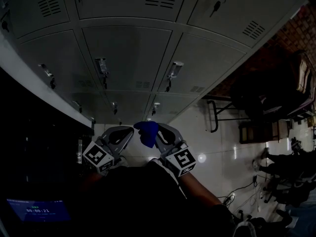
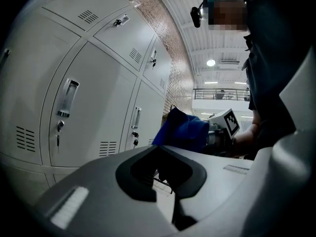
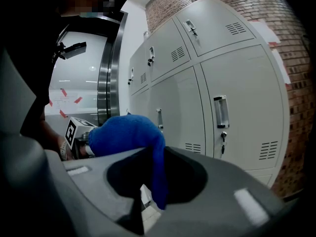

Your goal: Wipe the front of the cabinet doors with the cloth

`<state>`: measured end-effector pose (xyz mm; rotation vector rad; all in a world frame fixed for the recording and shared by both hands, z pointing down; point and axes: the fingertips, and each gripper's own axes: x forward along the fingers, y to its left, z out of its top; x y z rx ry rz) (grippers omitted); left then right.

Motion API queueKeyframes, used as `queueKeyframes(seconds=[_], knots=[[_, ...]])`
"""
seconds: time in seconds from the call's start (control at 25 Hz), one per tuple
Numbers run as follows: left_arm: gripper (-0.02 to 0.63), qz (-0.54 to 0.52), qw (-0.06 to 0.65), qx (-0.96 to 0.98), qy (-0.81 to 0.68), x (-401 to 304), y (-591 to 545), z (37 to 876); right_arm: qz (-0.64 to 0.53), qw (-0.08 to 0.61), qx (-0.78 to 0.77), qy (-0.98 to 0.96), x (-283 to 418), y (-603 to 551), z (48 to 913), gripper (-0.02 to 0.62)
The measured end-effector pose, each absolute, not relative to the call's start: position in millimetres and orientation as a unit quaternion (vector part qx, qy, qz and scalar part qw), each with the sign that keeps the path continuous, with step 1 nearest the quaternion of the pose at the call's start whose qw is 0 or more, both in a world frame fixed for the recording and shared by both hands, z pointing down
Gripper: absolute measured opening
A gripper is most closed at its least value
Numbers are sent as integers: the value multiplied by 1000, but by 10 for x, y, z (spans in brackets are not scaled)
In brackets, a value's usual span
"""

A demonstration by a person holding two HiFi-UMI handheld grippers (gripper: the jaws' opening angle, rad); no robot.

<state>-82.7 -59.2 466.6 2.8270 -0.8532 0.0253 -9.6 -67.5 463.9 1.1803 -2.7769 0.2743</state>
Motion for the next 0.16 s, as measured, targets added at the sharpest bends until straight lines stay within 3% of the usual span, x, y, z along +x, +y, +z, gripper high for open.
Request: queueKeyframes(seconds=[0.16], knots=[[0, 11, 95, 953, -287, -810, -584, 4664, 94, 54, 389, -915, -92, -672, 4636, 69]])
